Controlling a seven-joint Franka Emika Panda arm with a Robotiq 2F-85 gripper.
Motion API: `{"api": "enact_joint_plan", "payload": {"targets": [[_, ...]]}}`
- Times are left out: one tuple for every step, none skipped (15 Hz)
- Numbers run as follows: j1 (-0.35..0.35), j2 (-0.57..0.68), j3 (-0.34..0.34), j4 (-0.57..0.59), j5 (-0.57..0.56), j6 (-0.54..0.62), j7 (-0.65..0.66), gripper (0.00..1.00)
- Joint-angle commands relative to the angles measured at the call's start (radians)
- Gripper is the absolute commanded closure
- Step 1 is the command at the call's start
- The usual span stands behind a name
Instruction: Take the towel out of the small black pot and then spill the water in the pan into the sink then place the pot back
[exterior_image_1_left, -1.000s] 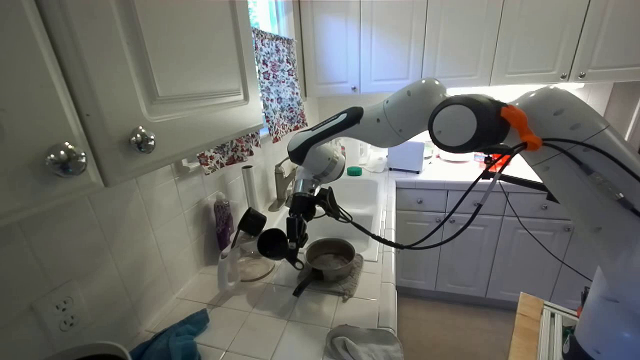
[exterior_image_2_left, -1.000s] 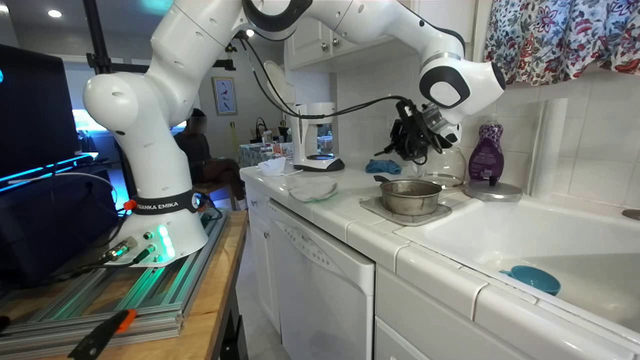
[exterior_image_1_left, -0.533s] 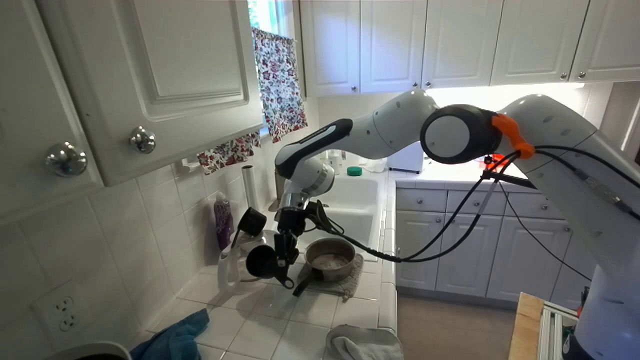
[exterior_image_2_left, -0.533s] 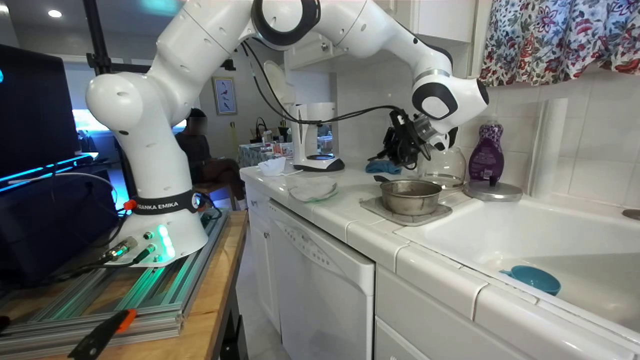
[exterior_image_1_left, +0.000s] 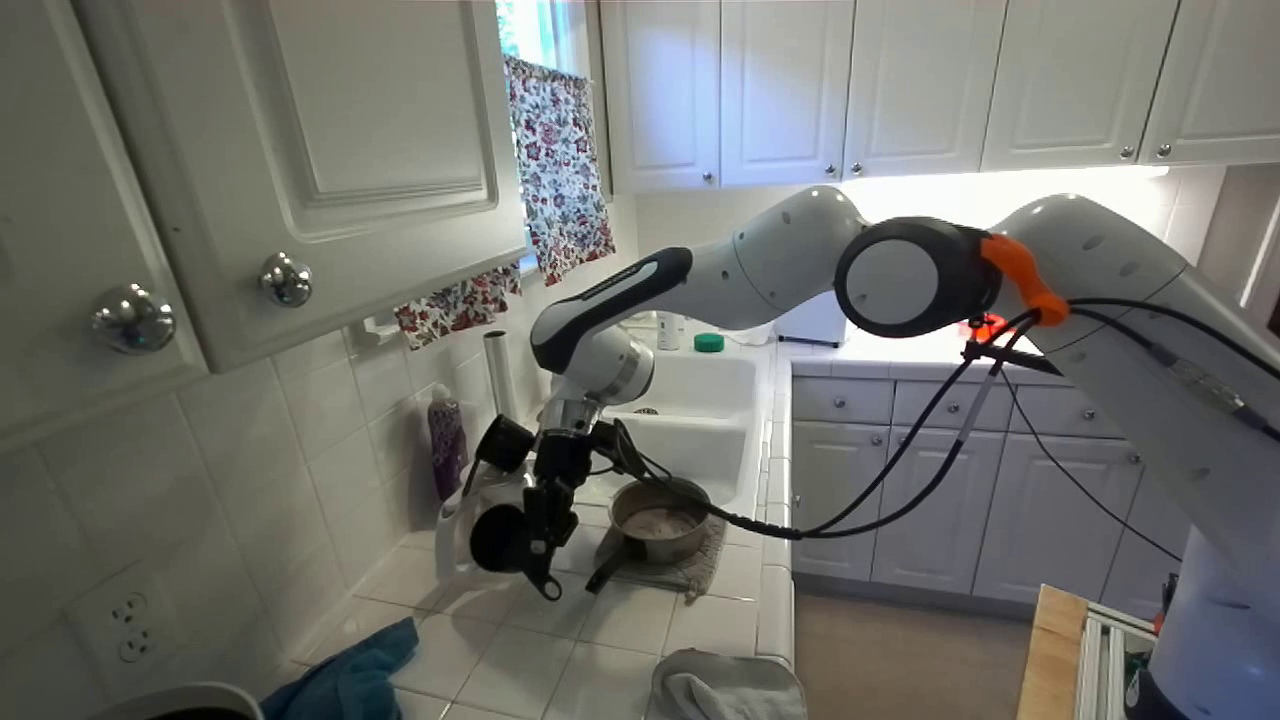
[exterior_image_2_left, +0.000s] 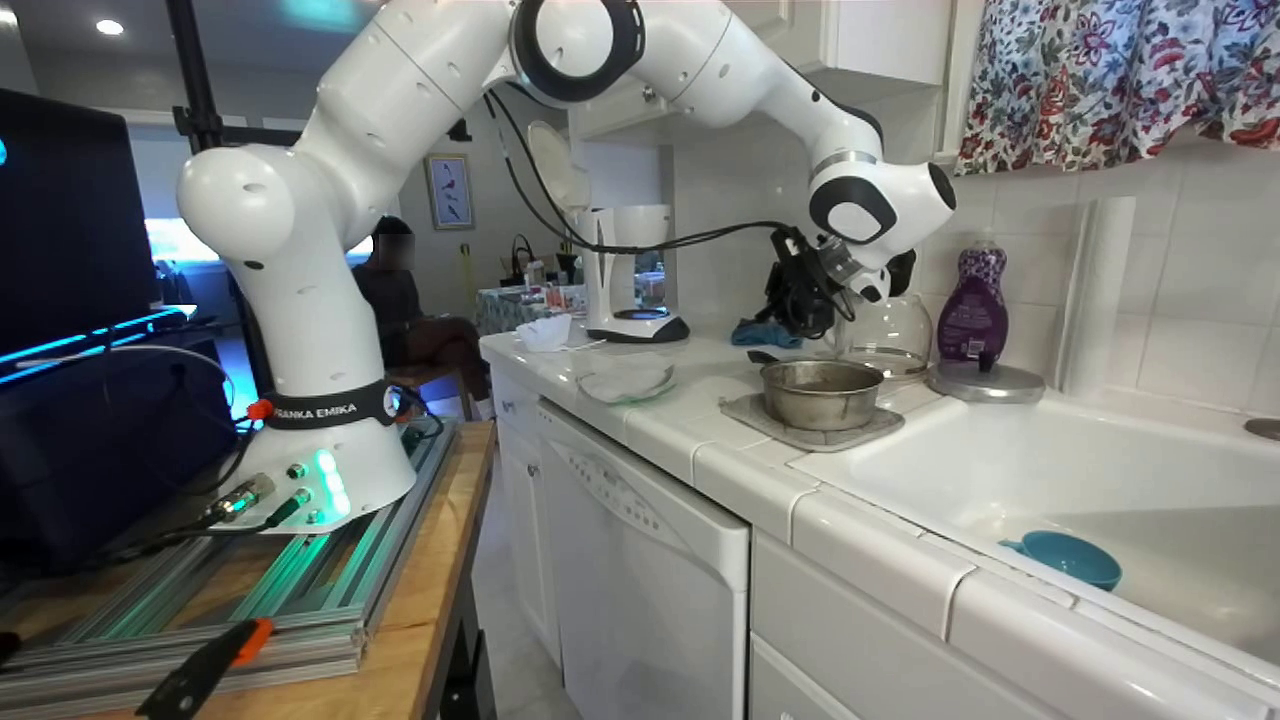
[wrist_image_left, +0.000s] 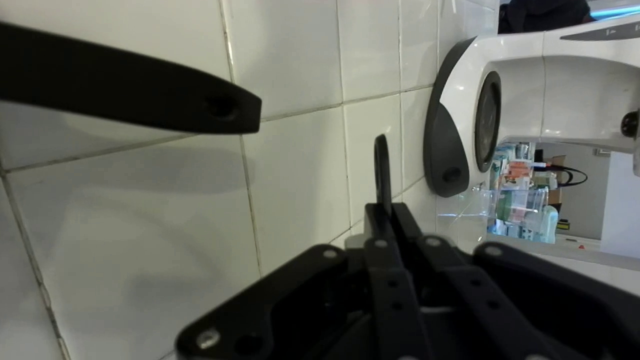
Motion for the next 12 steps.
{"api": "enact_joint_plan", "payload": {"targets": [[0.026, -0.005, 0.015, -0.029, -0.033, 0.035, 0.026, 0.99], [0.034, -0.002, 0.017, -0.032, -0.040, 0.035, 0.027, 0.99], [0.041, -0.002, 0.018, -0.037, -0.047, 0.034, 0.030, 0.99], [0.049, -0.003, 0.019, -0.043, -0.053, 0.038, 0.031, 0.99], [0.054, -0.003, 0.020, -0.047, -0.057, 0.041, 0.032, 0.99], [0.060, -0.003, 0.021, -0.051, -0.063, 0.045, 0.035, 0.99], [0.068, -0.004, 0.021, -0.055, -0.074, 0.051, 0.037, 0.99], [0.079, -0.008, 0.019, -0.064, -0.094, 0.065, 0.039, 0.99], [0.088, -0.011, 0.018, -0.070, -0.113, 0.077, 0.041, 0.99], [0.096, -0.014, 0.019, -0.078, -0.136, 0.090, 0.045, 0.99], [0.102, -0.013, 0.021, -0.080, -0.158, 0.100, 0.049, 0.99], [0.107, -0.016, 0.025, -0.085, -0.179, 0.110, 0.055, 0.99]]}}
